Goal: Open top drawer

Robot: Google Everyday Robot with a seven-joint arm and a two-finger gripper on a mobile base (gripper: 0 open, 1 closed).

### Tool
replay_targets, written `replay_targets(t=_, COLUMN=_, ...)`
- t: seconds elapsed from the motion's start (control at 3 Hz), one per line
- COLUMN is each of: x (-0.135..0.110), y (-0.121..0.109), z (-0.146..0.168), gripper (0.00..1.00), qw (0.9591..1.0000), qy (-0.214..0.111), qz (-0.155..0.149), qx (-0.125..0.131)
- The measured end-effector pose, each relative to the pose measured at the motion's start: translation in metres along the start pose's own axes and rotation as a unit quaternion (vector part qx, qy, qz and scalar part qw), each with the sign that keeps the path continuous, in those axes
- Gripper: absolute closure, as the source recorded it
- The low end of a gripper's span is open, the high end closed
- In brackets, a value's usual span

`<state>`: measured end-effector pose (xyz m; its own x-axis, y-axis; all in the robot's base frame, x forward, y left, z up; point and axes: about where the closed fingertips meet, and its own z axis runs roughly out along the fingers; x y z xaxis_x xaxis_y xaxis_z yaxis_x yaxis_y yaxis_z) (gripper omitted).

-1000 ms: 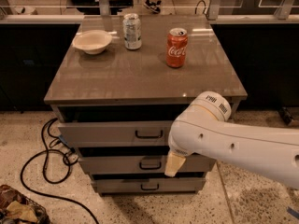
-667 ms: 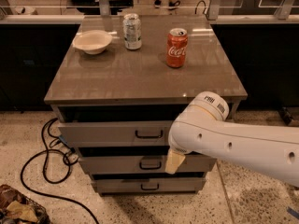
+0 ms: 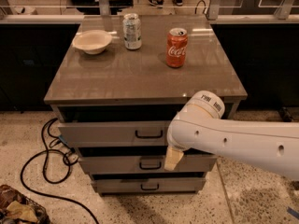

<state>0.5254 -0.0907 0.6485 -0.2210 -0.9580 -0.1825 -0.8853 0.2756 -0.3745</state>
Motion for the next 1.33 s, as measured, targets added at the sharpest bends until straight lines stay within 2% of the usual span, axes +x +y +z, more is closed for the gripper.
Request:
replay_targets(t=0.33, x=-0.0046, y=0.0032, z=0.007, gripper=0.0, qw=0.9999, qy=-0.006, qz=-0.003, qx=-0.008)
replay_targets(t=0.67, x=-0.0059, y=0.0118, z=0.0119, gripper=0.18, qw=0.9997, qy=-0.009, qz=-0.007, qx=-0.021)
replay_targets(t=1.33, x=-0.0061, y=0.0108, z=0.0089, gripper=0.64, qw=0.9997, qy=-0.009, qz=-0.007, qx=-0.02)
